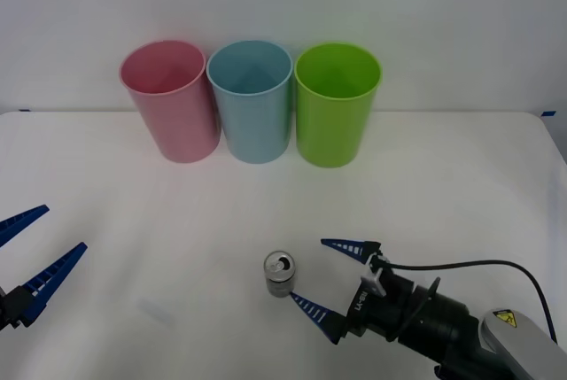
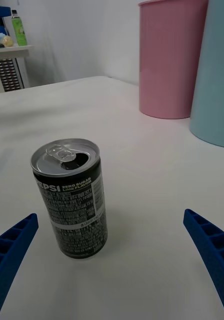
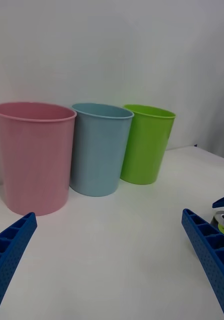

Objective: Grasp the object on the table and drop it into the matching bin: aluminum can to the light blue bin, PET bottle to the pink bin.

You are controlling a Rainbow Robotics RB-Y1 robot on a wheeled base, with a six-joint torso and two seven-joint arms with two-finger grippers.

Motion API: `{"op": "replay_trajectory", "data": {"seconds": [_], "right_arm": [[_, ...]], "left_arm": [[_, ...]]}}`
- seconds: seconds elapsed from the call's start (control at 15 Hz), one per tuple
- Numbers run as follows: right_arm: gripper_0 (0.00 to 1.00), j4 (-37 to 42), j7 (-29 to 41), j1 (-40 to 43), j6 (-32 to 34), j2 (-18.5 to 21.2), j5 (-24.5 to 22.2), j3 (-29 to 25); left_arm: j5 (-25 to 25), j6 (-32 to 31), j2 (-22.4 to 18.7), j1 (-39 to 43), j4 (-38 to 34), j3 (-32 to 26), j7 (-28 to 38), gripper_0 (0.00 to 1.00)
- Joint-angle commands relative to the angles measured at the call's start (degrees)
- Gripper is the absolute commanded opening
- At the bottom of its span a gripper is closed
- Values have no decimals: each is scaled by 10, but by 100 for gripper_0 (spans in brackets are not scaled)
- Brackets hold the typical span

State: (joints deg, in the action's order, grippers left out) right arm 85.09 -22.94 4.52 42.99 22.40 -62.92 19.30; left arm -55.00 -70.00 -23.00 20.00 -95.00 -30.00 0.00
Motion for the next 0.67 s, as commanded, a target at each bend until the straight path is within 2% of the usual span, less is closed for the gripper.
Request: {"op": "replay_trajectory", "data": {"seconds": [0.07,0.67], "right_arm": [[100,0,0,-9,-21,-2,0,23],[100,1,-1,-44,-89,-3,-7,91]], "left_arm": [[0,0,0,0,0,0,0,100],[0,0,0,0,0,0,0,100]]}}
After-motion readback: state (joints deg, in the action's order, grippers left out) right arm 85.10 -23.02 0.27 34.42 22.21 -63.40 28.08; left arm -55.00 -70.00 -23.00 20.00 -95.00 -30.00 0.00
